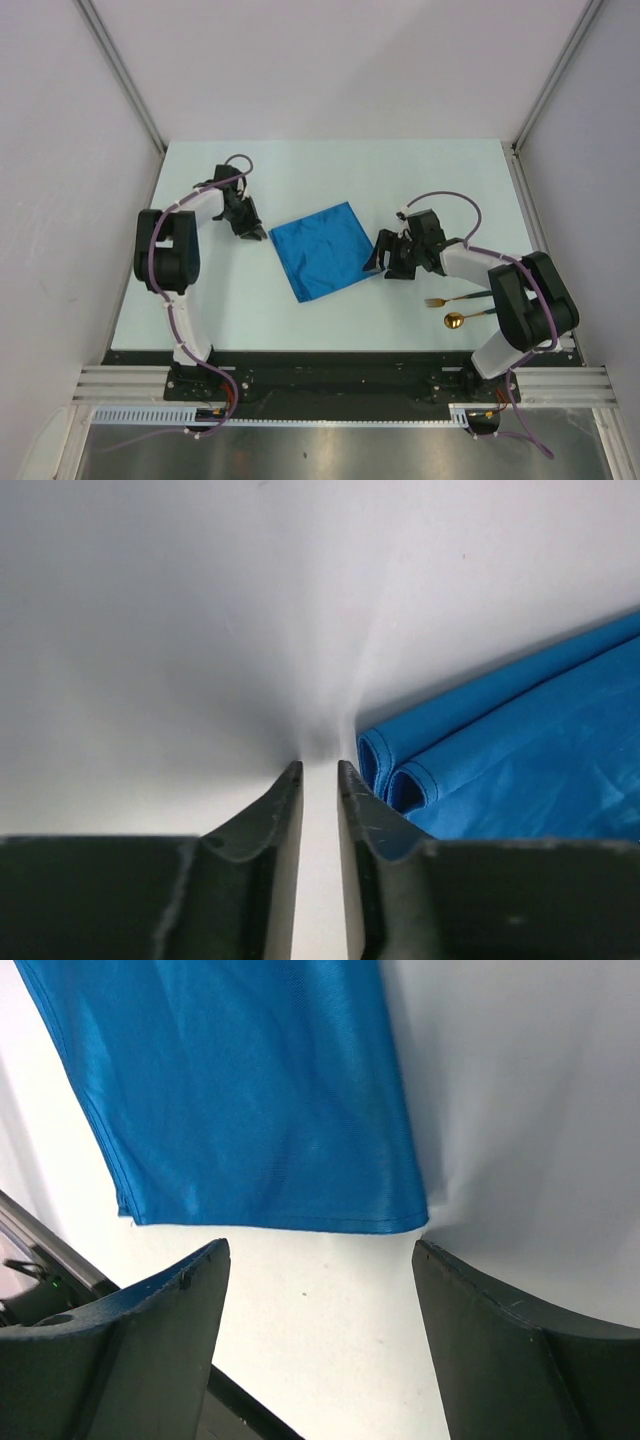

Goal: Fold the napkin into a case and place the utensils inside
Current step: Rotate the square-folded napkin at the center of the board.

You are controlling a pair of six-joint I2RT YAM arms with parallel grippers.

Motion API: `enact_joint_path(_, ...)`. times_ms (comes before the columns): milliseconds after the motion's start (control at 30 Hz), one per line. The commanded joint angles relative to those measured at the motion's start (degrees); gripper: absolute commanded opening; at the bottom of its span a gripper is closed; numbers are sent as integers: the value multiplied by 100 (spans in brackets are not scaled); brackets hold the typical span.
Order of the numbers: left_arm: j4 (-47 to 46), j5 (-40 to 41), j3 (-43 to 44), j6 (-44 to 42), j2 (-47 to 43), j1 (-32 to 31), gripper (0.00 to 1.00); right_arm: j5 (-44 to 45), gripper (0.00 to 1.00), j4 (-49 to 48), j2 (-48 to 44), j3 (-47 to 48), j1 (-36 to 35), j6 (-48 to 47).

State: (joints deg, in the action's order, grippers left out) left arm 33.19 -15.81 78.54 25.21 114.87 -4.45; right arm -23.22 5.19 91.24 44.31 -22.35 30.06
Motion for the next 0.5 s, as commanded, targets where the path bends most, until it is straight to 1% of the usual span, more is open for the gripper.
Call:
enact_joint_path(0,-137,-176,57,-95,-86,23,22,55,81,-150,-186,-64,310,70)
enact_joint_path(67,-277,-185,-319,-52,-358,23,27,63,82,8,-238,42,397,-9)
enact_joint_path(100,-348,-177,-461,-17,-691,14,43,98,83,78,-247,77,441,-88)
enact_joint_path(133,-479,-176,-593,71,-885,5,51,116,84,131,-265,86,477,-115)
enact_joint_path(200,-620,-255,-796,150,-1141,-38,63,81,85,114,-291,69,617,-167)
enact_joint_path(233,-638,-256,-788,194,-1281,-56,65,72,84,114,-282,77,652,-176)
enact_joint_path(300,-577,-194,-630,212,-1248,-126,67,28,85,105,-230,104,749,-185)
enact_joint_path(367,-428,-229,-324,274,-959,-170,68,-24,84,96,-203,165,767,-194)
enact_joint_path(467,-471,-256,-200,405,-756,-311,68,-16,84,70,-142,227,767,-194)
